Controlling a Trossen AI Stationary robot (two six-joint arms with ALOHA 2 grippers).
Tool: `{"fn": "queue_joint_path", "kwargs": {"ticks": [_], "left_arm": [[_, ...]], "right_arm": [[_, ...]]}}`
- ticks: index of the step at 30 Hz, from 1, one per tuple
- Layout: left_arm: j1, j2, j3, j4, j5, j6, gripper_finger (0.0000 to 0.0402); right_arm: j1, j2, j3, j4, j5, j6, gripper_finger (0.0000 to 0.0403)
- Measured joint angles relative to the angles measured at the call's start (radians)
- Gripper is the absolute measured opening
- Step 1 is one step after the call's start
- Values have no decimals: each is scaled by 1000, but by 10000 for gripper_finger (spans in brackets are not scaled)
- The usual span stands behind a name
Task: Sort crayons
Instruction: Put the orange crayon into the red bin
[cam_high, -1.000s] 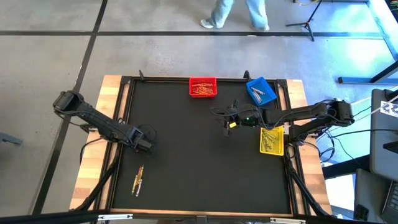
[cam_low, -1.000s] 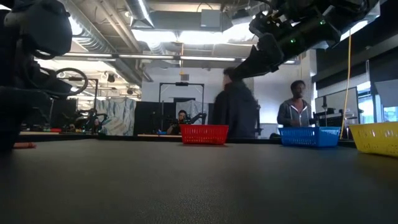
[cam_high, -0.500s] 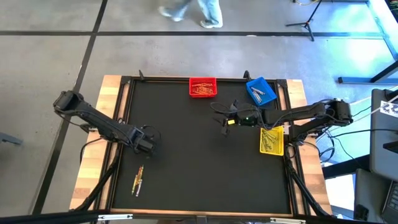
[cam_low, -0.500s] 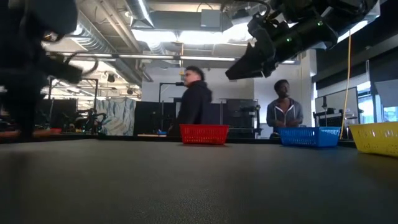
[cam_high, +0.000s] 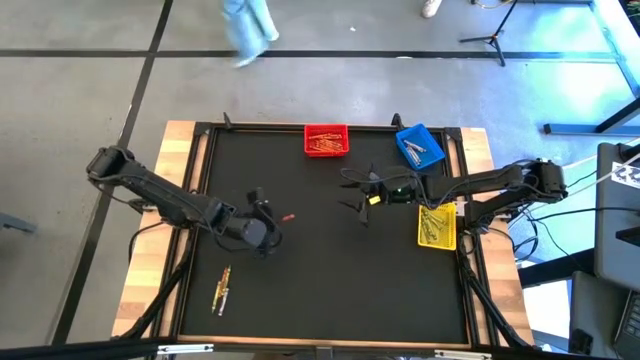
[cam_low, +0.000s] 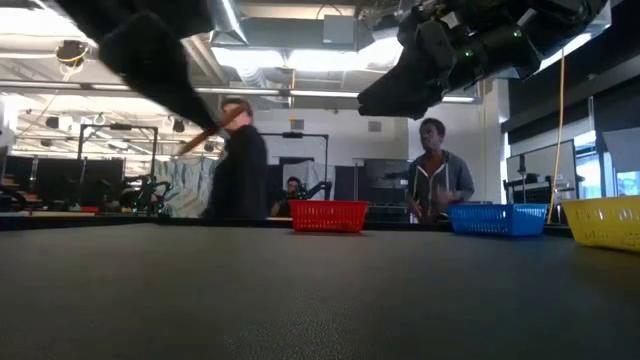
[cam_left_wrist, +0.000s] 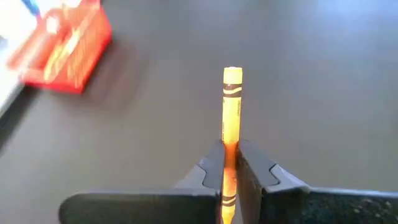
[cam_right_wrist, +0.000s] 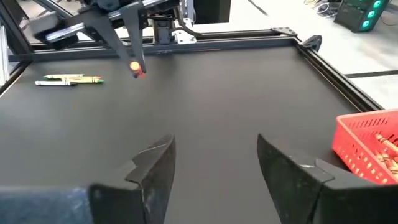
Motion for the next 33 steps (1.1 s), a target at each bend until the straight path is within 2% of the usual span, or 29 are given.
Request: {"fn": "queue_joint_path", "kwargs": {"ticks": [8, 15, 23, 29, 33], "left_arm": [[92, 73, -7, 387, -1, 317, 8], [221, 144, -7, 586, 5, 450, 8], [428, 242, -7, 758, 197, 576, 8], [592, 308, -8, 837, 230, 608, 8], [693, 342, -8, 896, 349, 606, 8]], "right_arm": [[0, 8, 0, 39, 0, -28, 225], [0, 14, 0, 49, 0, -48, 225], [0, 14, 0, 48, 0, -48, 225], [0, 14, 0, 46, 0, -48, 225], [0, 14, 0, 46, 1, -47, 225]]}}
